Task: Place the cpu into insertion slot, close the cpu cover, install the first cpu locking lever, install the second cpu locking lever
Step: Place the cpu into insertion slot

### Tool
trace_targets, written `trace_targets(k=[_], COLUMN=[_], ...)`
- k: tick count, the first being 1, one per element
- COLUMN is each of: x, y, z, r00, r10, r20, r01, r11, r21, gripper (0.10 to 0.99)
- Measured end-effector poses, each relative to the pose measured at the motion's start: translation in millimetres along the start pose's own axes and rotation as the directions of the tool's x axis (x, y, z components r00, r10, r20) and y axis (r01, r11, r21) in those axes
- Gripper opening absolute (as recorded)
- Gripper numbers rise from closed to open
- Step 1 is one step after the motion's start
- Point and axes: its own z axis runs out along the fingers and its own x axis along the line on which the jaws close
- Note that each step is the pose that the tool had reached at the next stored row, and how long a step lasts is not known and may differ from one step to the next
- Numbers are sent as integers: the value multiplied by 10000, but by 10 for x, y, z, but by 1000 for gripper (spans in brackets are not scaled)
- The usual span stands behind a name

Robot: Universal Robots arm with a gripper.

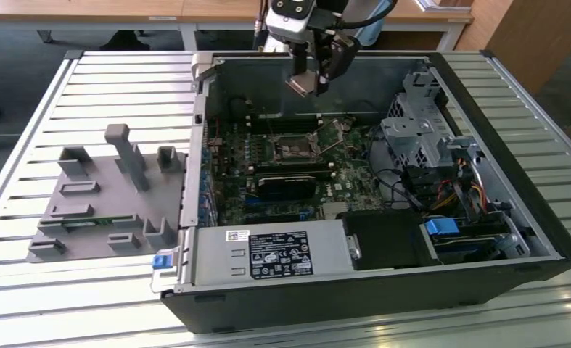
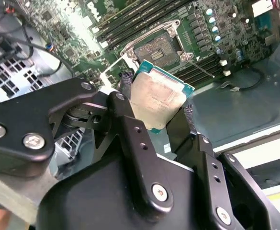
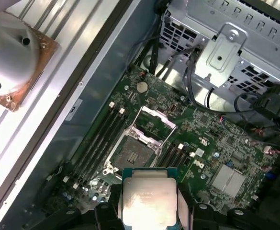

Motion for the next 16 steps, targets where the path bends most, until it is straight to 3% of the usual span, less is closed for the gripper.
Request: trace_targets(k=[7,13,16], x=[-1,-3,-3], y=[-6,-11,-15], z=[66,135,177], r00=[9974,9960,9918], r10=[724,887,1273], r20=[-22,74,104], r01=[-724,-888,-1275], r11=[9973,9958,9916], r21=[147,207,195], gripper=[541,541,541])
